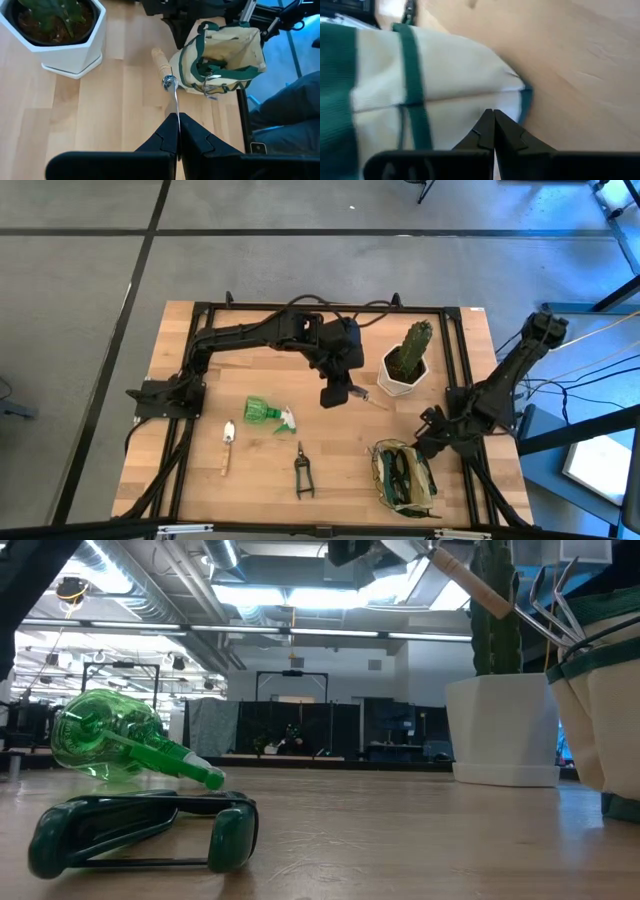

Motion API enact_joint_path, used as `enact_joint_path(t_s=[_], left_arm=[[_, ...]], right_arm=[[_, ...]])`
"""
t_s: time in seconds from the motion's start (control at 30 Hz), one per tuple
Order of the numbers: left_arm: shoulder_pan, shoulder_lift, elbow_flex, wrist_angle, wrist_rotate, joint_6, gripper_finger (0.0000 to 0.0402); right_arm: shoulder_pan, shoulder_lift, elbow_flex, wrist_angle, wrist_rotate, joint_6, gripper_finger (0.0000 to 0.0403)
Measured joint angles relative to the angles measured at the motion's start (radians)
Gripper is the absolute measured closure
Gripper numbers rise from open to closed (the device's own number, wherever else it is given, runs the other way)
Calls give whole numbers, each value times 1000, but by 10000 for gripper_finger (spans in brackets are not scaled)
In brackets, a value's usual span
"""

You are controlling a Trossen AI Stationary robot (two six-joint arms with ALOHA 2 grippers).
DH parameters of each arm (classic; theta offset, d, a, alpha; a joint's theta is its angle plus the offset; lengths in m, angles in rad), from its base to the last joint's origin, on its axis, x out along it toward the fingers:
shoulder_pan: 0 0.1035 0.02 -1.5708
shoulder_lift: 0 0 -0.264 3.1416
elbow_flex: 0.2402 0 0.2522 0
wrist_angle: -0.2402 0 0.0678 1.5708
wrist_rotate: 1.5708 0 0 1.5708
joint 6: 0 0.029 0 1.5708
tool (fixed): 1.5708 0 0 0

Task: Pick & Place Garden tools in Gardening bag
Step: Put the right hand trowel into the side pocket of the white bag

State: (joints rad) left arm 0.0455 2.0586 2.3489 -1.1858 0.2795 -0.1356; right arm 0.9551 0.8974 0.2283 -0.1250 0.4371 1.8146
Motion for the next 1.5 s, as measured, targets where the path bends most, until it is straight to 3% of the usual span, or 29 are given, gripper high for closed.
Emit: enact_joint_path(t_s=[0.2,0.67,1.1,1.3,1.5], left_arm=[[10,0,0,0,7,8,400],[12,0,0,0,2,33,400],[15,0,1,0,3,63,400],[16,0,1,-20,9,81,400],[16,0,1,-155,10,171,400]], right_arm=[[-100,0,0,70,-64,-128,401],[-335,18,0,186,-325,-373,401],[-451,267,2,520,-545,-494,401],[-516,369,81,528,-623,-592,401],[-562,497,197,526,-696,-657,401]])
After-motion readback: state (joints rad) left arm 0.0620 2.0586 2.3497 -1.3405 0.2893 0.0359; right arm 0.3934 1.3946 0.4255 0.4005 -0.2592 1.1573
